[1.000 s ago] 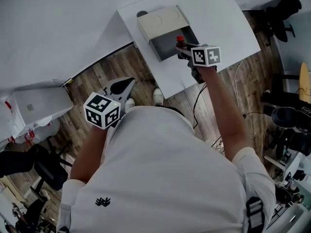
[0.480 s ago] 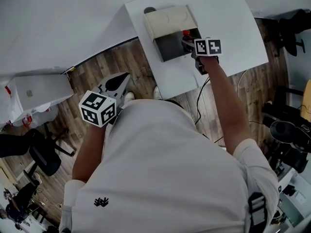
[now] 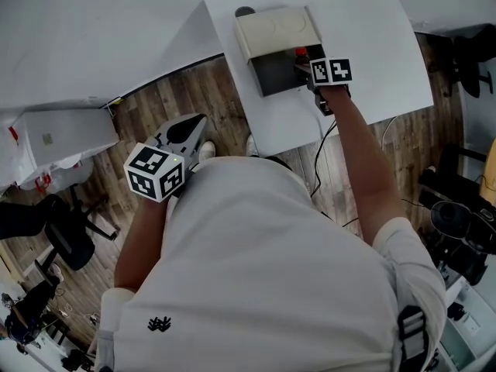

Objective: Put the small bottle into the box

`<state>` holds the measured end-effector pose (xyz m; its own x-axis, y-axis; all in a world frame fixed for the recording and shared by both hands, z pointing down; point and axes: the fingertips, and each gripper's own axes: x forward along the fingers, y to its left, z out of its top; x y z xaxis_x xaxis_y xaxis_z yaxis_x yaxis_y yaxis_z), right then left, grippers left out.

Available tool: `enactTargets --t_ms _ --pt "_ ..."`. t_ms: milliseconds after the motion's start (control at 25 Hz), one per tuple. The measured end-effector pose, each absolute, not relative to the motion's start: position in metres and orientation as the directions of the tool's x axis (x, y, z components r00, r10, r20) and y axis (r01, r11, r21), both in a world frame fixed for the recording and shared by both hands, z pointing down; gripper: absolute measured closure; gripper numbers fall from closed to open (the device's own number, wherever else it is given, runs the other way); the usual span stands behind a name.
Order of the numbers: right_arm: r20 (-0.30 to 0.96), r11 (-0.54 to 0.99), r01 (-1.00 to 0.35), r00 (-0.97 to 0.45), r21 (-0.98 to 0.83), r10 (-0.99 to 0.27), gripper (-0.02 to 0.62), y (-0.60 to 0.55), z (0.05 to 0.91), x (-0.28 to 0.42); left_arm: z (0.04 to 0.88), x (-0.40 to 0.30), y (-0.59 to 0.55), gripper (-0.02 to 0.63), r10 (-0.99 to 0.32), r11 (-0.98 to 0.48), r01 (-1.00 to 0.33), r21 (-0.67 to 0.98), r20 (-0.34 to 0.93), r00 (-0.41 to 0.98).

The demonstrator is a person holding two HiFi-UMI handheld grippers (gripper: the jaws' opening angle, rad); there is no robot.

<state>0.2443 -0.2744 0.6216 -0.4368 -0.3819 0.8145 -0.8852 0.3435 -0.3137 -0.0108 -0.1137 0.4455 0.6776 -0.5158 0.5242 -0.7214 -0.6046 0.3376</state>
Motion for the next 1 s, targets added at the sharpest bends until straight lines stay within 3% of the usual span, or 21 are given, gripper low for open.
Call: enactTargets --t_ms 1000 --pt "0.927 0.352 -0.908 -0.312 -0.226 -0.209 0.383 -0.271 0.653 0.247 0.449 -0.025 -0.108 0.600 -0.546 -0.562 -0.749 0.351 0.523 0.655"
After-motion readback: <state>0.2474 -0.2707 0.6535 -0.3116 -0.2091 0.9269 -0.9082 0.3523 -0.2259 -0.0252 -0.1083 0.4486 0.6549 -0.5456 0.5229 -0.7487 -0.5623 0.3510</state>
